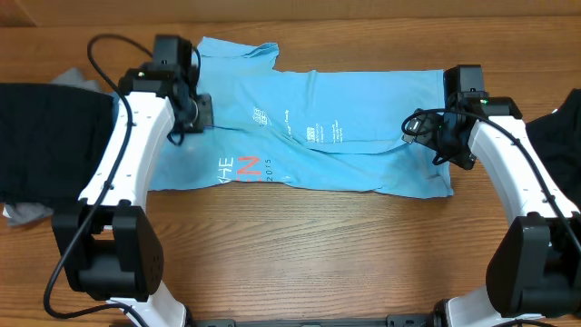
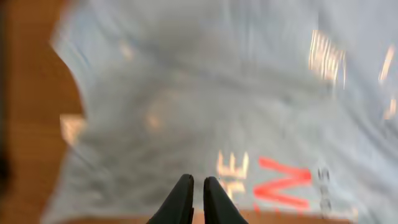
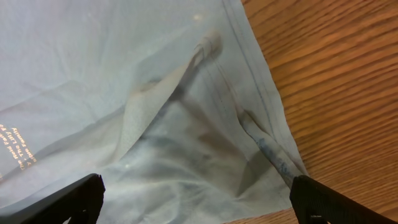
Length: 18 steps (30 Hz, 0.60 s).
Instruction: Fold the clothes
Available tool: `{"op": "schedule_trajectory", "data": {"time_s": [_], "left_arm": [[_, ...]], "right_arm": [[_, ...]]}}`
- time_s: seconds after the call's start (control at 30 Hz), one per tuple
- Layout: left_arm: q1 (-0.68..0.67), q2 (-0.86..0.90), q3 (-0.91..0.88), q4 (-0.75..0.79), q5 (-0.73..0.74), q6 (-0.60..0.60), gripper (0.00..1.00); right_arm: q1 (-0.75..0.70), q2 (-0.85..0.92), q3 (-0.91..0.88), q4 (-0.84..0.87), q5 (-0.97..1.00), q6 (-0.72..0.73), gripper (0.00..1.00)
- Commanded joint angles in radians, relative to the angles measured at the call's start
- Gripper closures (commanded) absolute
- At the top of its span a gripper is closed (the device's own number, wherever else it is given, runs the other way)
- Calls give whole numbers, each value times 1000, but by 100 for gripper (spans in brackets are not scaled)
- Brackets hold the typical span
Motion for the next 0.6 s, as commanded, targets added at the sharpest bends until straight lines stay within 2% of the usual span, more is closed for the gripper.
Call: {"op": "schedule_trajectory", "data": {"time_s": [0.0,0.23,0.57], "left_arm": [[2,-1,-96,-29,117,-77,92],[0,0,-227,-23,119,-117,92],[0,0,-265,5,-74,-121,89]], "right_arm": [[-1,3,22,5,7,-3,0],[-1,3,22,5,7,-3,0],[-3,3,22,5,1,-39,0]]}}
